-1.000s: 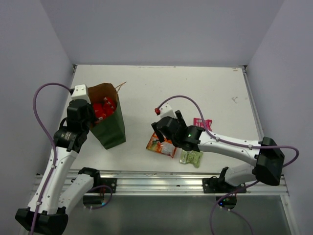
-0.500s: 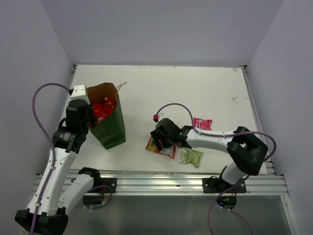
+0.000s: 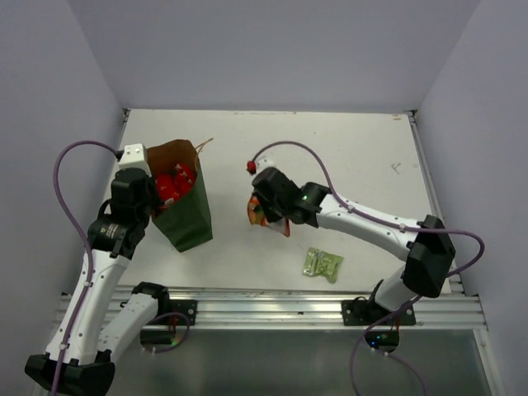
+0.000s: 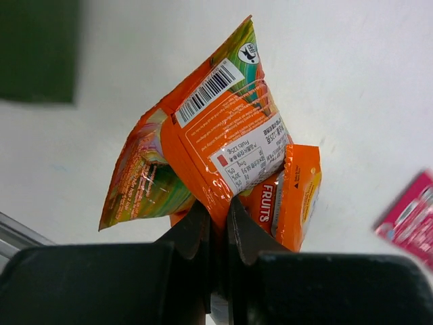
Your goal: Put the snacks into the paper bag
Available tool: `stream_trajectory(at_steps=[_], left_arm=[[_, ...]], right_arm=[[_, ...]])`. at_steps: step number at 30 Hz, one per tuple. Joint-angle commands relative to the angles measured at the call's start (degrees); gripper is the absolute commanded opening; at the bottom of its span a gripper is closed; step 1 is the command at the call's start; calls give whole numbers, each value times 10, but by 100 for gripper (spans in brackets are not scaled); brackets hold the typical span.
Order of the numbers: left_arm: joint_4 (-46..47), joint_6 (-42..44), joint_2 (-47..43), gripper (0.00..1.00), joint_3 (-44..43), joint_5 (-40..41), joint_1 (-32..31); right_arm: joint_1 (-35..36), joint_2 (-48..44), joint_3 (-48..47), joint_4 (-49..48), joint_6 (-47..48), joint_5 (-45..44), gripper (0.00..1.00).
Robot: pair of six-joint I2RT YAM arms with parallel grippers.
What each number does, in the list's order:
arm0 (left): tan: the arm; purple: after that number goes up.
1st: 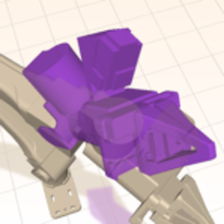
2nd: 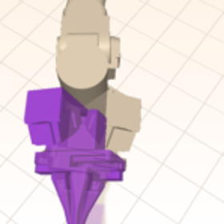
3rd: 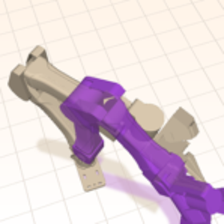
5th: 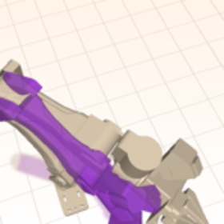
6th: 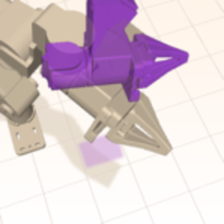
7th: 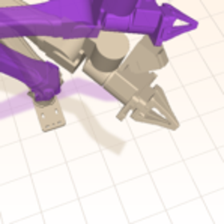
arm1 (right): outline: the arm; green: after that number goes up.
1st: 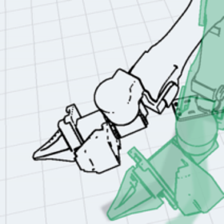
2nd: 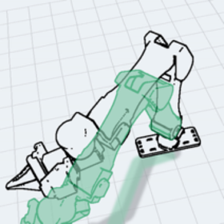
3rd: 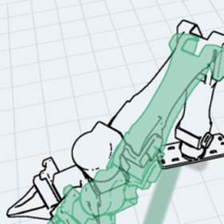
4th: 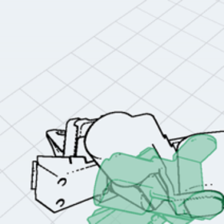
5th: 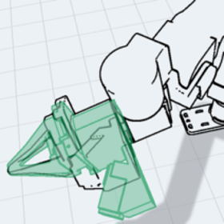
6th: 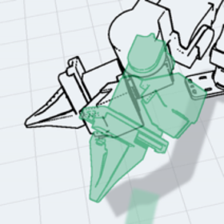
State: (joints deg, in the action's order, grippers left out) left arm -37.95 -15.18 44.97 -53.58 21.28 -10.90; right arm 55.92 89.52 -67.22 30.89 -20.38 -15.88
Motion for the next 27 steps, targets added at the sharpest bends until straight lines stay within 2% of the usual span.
stream_trajectory(at_steps=[1,2,5,7,9,11,12,14,15,20,26,27], left_arm=[[-7,12,-9,0,-23,-3,2],[-7,12,-10,0,-23,-3,2],[-9,11,-13,0,-23,-3,2],[-7,10,-13,0,-22,-4,2],[-6,10,-12,0,-22,-6,2],[-6,9,-11,0,-23,-6,2],[-6,9,-11,0,-23,-6,2],[-7,9,-10,0,-23,-5,2],[-6,9,-11,0,-24,-4,2],[-13,9,-16,0,-24,-1,2],[-12,3,-18,0,-21,0,2],[-12,3,-18,0,-21,0,2]], right_arm=[[1,-28,-228,56,66,-92,0],[1,-15,-325,64,74,-94,0],[1,43,-483,59,93,-81,0],[2,71,-536,21,95,-58,0],[2,129,-608,-1,83,1,0],[1,179,-682,-7,47,47,0],[1,226,-701,-17,32,104,0],[3,264,-741,-34,-17,147,0],[7,296,-749,-50,-25,157,0],[22,347,-774,-59,-50,185,0],[25,324,-695,-42,-39,211,0],[25,325,-692,-33,-35,217,9]])
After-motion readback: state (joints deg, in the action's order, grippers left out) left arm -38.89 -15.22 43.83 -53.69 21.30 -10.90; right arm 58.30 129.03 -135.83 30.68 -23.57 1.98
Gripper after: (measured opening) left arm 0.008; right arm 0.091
